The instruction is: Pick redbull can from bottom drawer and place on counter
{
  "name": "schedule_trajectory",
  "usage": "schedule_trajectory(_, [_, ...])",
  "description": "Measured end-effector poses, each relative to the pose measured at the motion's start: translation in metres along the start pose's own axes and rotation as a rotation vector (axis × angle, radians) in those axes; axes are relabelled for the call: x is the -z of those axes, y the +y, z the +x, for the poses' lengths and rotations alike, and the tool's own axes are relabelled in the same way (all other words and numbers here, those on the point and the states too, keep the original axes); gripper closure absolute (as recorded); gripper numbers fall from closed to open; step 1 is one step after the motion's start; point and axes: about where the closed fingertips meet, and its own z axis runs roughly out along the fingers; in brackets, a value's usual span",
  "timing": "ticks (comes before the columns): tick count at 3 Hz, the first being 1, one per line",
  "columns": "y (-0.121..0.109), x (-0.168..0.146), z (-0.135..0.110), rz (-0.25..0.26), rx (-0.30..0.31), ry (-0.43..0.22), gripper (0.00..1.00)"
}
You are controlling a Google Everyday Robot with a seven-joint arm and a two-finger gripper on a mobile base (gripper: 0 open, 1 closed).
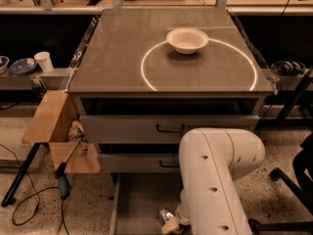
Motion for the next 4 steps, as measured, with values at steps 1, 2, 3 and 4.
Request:
schedule_trajectory(1, [0.015, -0.013, 0.012, -0.034, 0.004, 0.035, 0.0])
schedule_trajectory(2, [0.015, -0.013, 0.012, -0.034, 0.004, 0.035, 0.0])
schedule_trajectory(3, [0.024, -0.013, -0.011, -0.077, 0.002, -0.006, 0.0])
schedule_trajectory(4, [0.024, -0.013, -0.011, -0.076, 0.002, -0.006, 0.0])
